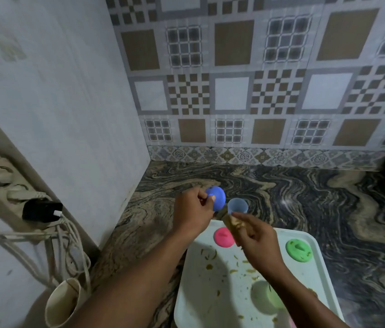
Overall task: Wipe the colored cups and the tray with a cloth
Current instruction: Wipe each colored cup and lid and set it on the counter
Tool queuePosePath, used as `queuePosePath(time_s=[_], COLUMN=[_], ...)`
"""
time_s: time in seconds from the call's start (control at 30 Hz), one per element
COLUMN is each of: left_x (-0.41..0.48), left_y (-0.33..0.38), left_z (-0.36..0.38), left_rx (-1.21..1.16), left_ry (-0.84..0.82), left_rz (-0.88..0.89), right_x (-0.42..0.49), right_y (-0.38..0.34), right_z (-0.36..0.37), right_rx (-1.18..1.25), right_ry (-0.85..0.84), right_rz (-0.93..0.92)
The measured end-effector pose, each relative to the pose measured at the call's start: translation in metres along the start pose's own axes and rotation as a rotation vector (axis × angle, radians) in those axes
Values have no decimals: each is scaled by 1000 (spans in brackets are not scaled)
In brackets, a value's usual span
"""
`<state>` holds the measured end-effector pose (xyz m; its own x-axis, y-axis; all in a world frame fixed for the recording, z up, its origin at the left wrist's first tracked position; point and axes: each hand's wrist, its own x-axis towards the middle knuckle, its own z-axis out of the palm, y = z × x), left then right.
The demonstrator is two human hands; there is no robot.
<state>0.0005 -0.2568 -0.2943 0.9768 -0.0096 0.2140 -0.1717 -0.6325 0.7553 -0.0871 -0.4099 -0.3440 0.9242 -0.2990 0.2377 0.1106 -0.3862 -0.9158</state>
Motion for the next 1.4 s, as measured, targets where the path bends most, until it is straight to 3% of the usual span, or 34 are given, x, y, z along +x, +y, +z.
queuePosePath(time_s=[0.07, 0.13, 0.23, 0.47, 0.63, 0.77, 0.83, 1.07, 1.27, 1.4], left_x=[3, 4, 6, 15, 46, 70, 74, 86, 90, 83], left_y=[4, 5, 7, 9, 17, 35, 43, 49, 52, 39], left_z=[-1, 1, 10, 20, 10, 10, 14, 40, 49, 58], left_rx=[-29, -52, -90, -44, -93, -181, -76, 96, -90, -280], left_ry=[16, 24, 33, -15, 31, -434, -539, -543, -559, -481], left_rz=[22, 58, 100, 177, 183, 82, 127, 127, 45, -59], right_x=[15, 30, 46, 60, 70, 77, 79, 97, 98, 85], right_y=[-11, -27, -44, -33, -37, -35, -36, -32, -20, -7], right_z=[2, 5, 12, 11, -20, -26, -28, -39, -39, -26], right_rx=[341, 673, 952, 457, 331, 356, 346, 419, 572, 696], right_ry=[160, 178, 158, 109, -198, -318, -370, -412, -320, -211], right_rz=[272, 466, 572, 282, 219, 216, 201, 221, 246, 315])
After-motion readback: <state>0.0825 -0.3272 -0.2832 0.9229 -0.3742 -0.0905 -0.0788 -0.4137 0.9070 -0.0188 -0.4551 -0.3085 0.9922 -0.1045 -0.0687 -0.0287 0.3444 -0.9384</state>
